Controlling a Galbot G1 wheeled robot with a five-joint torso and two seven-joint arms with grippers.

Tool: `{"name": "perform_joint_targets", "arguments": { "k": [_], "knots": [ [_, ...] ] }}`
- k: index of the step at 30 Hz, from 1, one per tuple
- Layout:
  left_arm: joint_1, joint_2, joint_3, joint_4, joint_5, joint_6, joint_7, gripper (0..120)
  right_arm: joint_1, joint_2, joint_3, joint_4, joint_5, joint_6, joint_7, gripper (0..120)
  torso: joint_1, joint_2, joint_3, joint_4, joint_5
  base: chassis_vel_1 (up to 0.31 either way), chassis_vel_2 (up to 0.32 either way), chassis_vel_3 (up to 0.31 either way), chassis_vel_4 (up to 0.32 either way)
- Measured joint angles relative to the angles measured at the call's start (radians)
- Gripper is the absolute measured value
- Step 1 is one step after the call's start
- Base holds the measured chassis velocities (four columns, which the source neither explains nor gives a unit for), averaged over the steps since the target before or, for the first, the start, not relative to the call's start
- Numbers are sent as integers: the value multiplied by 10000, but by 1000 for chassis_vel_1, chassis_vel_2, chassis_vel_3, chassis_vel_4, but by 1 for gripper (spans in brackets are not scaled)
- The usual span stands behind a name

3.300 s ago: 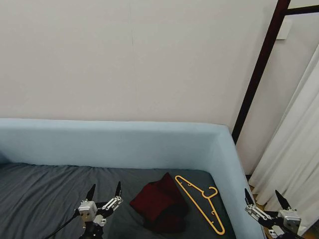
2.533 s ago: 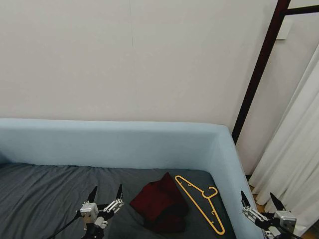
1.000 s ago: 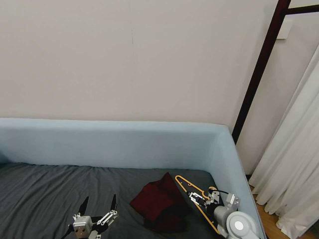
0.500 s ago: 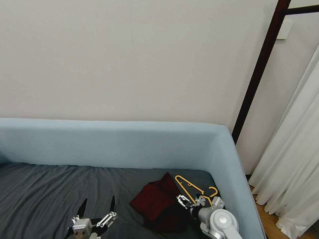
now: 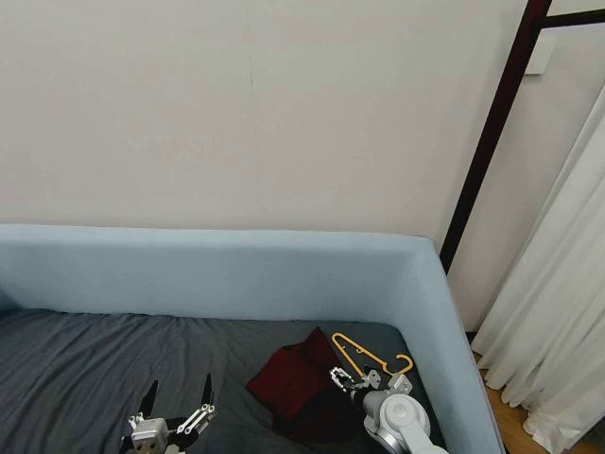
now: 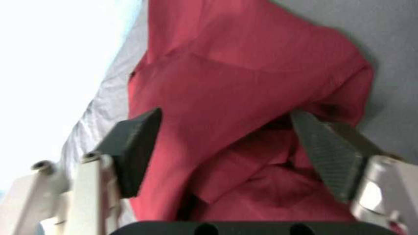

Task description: Pick up the clothes from the sofa and hang them on the clothes hanger.

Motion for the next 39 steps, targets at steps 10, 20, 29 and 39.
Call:
{"name": "perform_joint_targets", "arguments": {
  "k": [10,20,29,39],
  "knots": [
    [4,16,17,33,15,-6,-82,100,47,64,-319,-253,-1389,556,-261,35,-1,0,0,1,0,0,0,0,0],
    [-3,128,1,-68,5,-3,-143,100,-13,-316,-1013,111,-2688,2217,-1457,0,0,0,0,0,1,0,0,0,0],
    [9,186,-22,-136,-26,-84,-235,100,205,-1288,-1761,1355,-3145,3910,-3388,0,-1,0,0,0,2,0,0,0,0],
    [-53,238,-183,-78,-190,-212,-335,100,2972,-3417,-2621,3228,-1285,4690,-4317,0,-1,0,1,1,1,0,0,0,0]
  ]
}}
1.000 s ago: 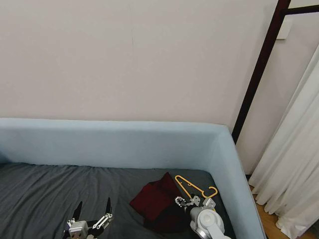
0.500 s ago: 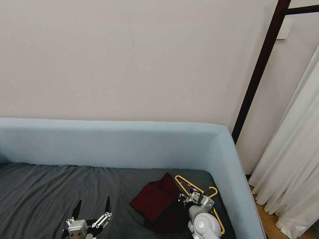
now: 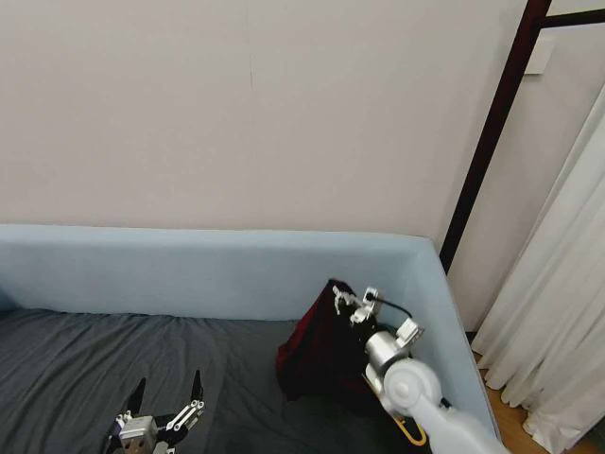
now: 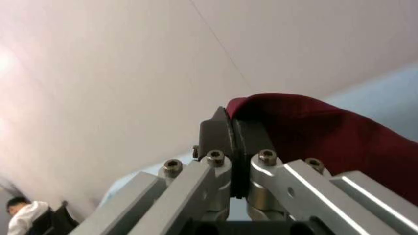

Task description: Pick up the clothes from the sofa and hang them on the clothes hanger.

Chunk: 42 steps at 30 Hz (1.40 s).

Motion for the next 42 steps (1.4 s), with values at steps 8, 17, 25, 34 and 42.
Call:
{"name": "perform_joint_targets", "arguments": {
  "k": [8,17,25,34,42],
  "knots": [
    [-54,-35,6,99,-10,0,3,100,2068,-838,-69,-87,890,41,-121,0,0,-1,1,-2,3,0,0,0,0],
    [-148,-32,51,287,-15,-3,-4,100,2807,-1152,70,93,1401,93,89,0,1,0,-1,3,-4,0,0,0,0],
    [-268,43,77,466,-13,-1,-9,100,-883,-1179,507,749,-627,133,-68,0,0,0,-1,-4,2,0,0,0,0],
    [-400,50,135,696,16,42,-11,100,-2372,-90,-209,-394,-2088,661,-848,0,-1,0,-1,-1,-3,0,0,0,0],
    [-363,38,42,757,18,28,-13,100,-1074,1078,-1752,-2313,-2773,1171,-2209,0,0,0,-1,3,-2,0,0,0,0]
  ]
}}
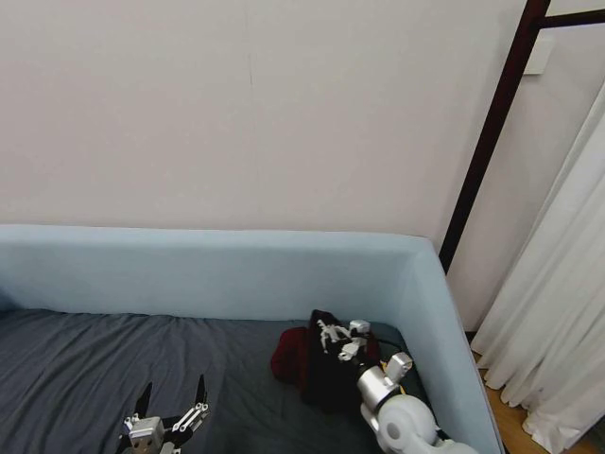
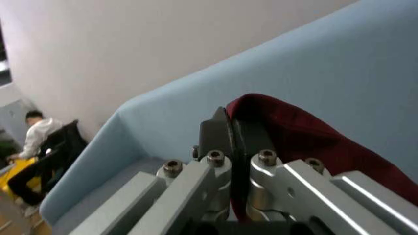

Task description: Pick up the clothes from the sofa and hang them on the clothes hanger.

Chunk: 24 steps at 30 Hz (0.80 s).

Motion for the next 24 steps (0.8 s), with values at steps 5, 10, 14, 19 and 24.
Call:
{"name": "perform_joint_targets", "arguments": {
  "k": [5,10,14,19,24],
  "knots": [
    [69,-10,-112,-21,-6,-14,-21,100,1040,840,-856,-1711,-300,197,-773,0,0,0,2,-4,-3,0,0,0,0],
    [170,-74,-249,-154,-16,-46,-29,100,1922,2151,-1891,-3610,-648,372,-1487,0,1,0,1,0,-1,0,0,0,0],
    [229,-105,-293,-172,-18,-109,-33,100,2043,2717,-2363,-4075,-869,379,-1468,0,1,0,1,-3,-1,0,0,0,0],
    [206,-121,-291,-139,-19,-127,-40,100,1952,2768,-2591,-3909,-1417,370,-618,4,1,0,2,-3,1,0,0,0,0],
    [111,-212,-154,-17,68,-128,-41,100,1858,2181,-2478,-3467,-1228,125,-821,23,1,0,1,-6,2,0,0,0,0]
  ]
}}
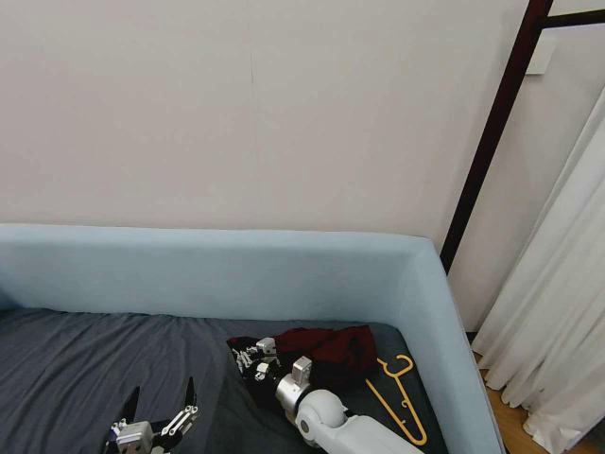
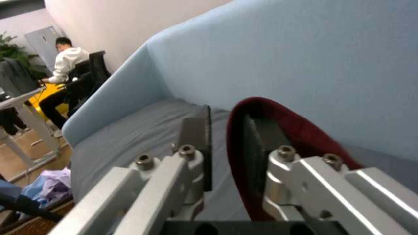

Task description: Pick up the clothes from the sofa and hang them on the clothes hanger.

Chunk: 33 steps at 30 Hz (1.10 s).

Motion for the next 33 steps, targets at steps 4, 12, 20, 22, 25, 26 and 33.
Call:
{"name": "perform_joint_targets", "arguments": {
  "k": [4,12,20,22,25,26,33],
  "knots": [
    [-54,-59,104,83,75,15,7,100,-30,-488,252,395,383,-605,-702,36,0,0,0,1,2,0,0,0,0],
    [-200,-32,143,153,83,82,26,100,-329,-1657,1212,1728,1742,-2454,-2163,68,0,0,-1,3,2,0,0,0,0],
    [-317,-5,220,224,79,132,52,100,-1138,-2662,2072,2719,2018,-2754,-1978,94,-1,0,-1,1,2,0,0,0,0],
    [-383,-2,260,271,79,207,60,100,-1501,-2951,2215,3017,1316,-3077,-1367,99,0,0,-1,-2,2,0,0,0,0],
    [-436,-23,306,309,103,257,64,100,-1735,-3097,2233,3173,832,-3148,-1501,100,-1,0,-1,0,2,0,0,0,0],
    [-453,-36,332,317,126,272,67,100,-1823,-3115,2238,3200,500,-3157,-1645,100,0,1,-1,1,1,0,0,0,0],
    [-464,-33,357,301,192,309,83,100,-2020,-3248,2278,3636,-903,-4917,1667,100,0,0,-1,3,0,0,0,0,0]
  ]
}}
